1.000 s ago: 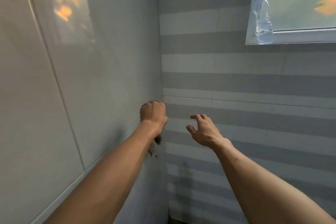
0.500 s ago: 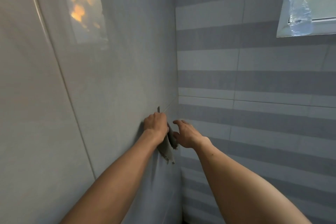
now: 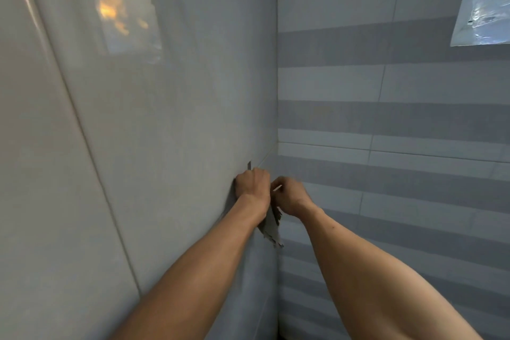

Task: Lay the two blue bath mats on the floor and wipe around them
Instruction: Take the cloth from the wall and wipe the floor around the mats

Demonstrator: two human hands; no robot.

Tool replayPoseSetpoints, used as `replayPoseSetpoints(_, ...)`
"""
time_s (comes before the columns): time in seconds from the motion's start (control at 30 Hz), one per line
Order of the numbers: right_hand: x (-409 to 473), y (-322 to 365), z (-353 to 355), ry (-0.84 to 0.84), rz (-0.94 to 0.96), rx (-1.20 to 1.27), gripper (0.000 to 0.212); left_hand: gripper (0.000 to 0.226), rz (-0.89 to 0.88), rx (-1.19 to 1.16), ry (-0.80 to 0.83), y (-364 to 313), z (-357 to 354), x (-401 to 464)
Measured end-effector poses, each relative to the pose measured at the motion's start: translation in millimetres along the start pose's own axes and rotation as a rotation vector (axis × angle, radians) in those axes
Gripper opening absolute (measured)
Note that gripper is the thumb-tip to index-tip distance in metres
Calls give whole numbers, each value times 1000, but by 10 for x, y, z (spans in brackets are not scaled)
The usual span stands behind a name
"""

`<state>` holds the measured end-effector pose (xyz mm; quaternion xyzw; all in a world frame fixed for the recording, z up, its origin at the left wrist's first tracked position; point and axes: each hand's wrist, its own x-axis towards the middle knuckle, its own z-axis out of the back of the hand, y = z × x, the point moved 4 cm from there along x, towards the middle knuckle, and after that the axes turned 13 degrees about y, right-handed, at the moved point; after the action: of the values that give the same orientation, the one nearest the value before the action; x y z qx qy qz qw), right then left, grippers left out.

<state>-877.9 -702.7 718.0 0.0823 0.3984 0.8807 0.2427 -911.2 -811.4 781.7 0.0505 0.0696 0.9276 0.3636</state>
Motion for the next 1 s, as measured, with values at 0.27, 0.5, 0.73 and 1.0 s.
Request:
replayPoseSetpoints(0.27, -143, 146, 810, -105, 158, 335, 9, 27, -58, -64, -152, -40, 288, 62)
replayPoseSetpoints(0.5, -354, 229, 1533, -162, 185, 406, 9, 66, -323, -750, -16, -349, 649, 418)
replayPoseSetpoints(0.73, -628, -405, 2339, -301, 46, 107, 18, 24, -644, -1146, 325, -1478, 176, 803)
replayPoseSetpoints(1.0, -1396, -2084, 2933, -114, -454, -205, 6, 16, -769, -1022, 481, -2910, -496, 1039)
